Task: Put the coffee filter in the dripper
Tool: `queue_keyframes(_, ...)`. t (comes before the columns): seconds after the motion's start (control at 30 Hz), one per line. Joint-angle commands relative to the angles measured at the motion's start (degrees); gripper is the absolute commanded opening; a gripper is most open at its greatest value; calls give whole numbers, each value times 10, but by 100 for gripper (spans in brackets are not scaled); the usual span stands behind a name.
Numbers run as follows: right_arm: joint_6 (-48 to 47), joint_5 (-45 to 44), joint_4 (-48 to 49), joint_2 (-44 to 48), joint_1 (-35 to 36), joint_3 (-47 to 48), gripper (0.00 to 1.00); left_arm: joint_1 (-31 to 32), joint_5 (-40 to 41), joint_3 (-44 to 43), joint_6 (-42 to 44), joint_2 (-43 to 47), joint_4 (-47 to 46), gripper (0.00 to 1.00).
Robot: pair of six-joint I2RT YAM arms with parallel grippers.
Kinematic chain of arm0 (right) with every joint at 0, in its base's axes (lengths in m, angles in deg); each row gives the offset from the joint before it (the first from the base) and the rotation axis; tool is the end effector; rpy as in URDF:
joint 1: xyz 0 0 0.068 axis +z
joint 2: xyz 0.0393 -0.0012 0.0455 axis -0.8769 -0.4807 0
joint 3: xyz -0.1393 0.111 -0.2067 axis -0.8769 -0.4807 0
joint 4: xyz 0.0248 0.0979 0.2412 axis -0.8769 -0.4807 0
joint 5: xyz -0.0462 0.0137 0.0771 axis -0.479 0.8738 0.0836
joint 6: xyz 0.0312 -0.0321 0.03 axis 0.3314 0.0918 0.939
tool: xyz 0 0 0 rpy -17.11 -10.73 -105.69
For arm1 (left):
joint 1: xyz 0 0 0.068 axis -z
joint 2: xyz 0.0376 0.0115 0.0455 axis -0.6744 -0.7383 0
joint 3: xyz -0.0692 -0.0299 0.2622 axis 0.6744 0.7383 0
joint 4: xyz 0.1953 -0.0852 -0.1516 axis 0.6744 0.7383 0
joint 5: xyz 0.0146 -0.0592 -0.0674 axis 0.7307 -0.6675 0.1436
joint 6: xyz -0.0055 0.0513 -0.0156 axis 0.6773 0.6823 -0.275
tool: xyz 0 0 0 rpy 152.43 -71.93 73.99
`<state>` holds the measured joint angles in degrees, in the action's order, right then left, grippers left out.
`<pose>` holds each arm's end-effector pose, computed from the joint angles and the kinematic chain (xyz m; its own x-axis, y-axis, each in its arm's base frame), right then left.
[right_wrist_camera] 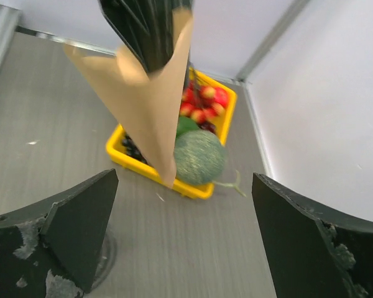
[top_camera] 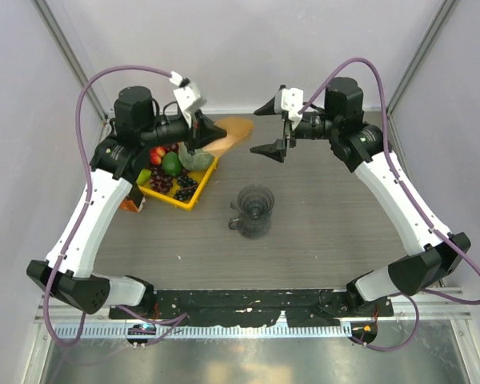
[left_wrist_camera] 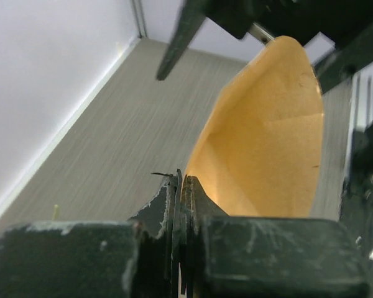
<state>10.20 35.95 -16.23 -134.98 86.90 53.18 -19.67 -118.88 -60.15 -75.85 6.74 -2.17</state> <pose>0.2667 0.1604 0.4626 0.4184 -0.1744 -0.8914 -0.8972 0.0734 -0.4355 0.2428 -0.1290 0.4745 0.0260 0.1766 -0.9839 0.9316 0.3527 0.0879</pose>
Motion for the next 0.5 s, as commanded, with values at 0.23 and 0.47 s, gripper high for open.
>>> queue_keyframes(0.23,-49,-255,240,53,60,-114,95,-42,56,3,-533,-37,-233,0)
queue_keyframes(0.47,-42,-277,282,36,67,-94,96,-41,56,15,-562,-34,-237,0)
